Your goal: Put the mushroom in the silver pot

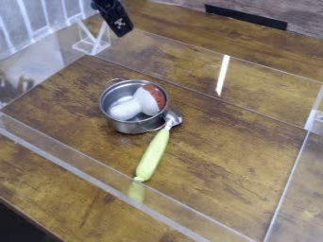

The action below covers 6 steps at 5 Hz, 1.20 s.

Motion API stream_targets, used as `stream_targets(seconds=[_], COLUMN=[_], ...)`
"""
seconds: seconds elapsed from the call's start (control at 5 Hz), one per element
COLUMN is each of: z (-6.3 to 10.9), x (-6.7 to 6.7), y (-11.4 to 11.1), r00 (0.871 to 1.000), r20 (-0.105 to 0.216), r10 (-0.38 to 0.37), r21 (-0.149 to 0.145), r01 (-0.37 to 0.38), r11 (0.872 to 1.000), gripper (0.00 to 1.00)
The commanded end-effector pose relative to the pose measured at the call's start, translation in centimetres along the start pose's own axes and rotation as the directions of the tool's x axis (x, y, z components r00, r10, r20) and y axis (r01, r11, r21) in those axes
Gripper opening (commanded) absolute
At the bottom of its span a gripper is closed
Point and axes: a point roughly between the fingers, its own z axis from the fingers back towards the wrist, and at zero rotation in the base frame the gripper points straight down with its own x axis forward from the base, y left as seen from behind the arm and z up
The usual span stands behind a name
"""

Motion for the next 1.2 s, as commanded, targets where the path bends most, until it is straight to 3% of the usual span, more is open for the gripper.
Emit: stream_targets(seconds=[0.0,1.0], z=[2.4,-0.6], x=[0.7,0.3], y=[1.6,5.6], r00=[0.999,0.996], r20=[0.051,0.080], r10=[-0.017,-0.031], r21=[0.068,0.027], r01=[0.014,0.029], r11=[0.998,0.999], gripper=[1.00,1.00])
